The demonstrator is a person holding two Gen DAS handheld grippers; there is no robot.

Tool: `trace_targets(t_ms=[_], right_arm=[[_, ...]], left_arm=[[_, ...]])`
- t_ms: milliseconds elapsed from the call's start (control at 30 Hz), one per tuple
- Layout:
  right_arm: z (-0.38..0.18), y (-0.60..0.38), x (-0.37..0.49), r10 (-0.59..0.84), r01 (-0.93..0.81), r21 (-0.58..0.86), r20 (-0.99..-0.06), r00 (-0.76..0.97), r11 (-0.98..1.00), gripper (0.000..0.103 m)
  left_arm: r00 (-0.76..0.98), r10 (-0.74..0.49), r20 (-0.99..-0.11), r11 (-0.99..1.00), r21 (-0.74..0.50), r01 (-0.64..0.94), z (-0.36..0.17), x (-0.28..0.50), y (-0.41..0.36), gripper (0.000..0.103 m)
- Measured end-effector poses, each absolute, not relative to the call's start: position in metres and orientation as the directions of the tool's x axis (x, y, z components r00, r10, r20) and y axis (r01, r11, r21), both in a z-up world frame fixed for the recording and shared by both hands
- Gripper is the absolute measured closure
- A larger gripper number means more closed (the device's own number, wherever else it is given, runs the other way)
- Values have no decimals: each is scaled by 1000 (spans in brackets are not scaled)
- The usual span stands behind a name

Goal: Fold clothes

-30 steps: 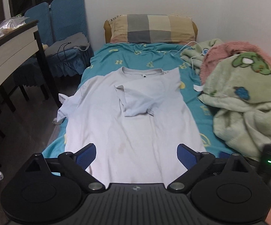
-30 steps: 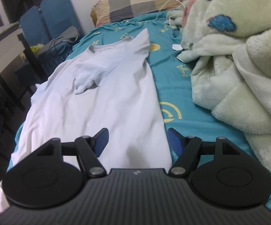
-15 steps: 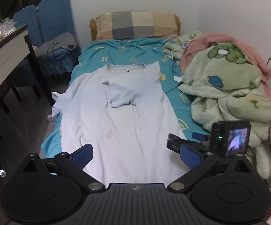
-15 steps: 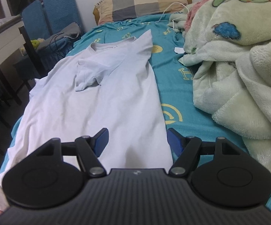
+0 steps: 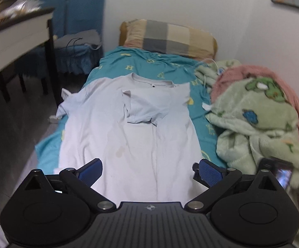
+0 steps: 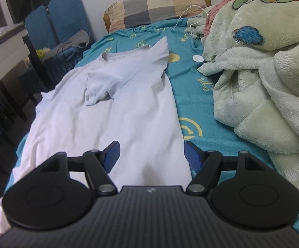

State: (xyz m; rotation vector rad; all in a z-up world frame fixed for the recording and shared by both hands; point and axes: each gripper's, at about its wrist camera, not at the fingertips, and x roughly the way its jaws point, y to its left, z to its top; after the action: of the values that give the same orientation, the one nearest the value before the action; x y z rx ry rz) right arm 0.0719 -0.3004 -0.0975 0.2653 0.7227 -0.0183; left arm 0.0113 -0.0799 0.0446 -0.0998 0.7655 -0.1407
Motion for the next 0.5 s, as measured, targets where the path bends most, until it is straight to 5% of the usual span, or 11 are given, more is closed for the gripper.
trace_targets(t_ms=[233,500], right_arm=[[-94,-303,66,78,107,255,-621,780,961,32],[-67,-288,84,136,20,256,-574,807,966,32]], left_arm=[[817,-42,-576,999,-21,37,-16,37,-71,3],[727,-135,-674,991,-95,96,-45,80,-21,3]])
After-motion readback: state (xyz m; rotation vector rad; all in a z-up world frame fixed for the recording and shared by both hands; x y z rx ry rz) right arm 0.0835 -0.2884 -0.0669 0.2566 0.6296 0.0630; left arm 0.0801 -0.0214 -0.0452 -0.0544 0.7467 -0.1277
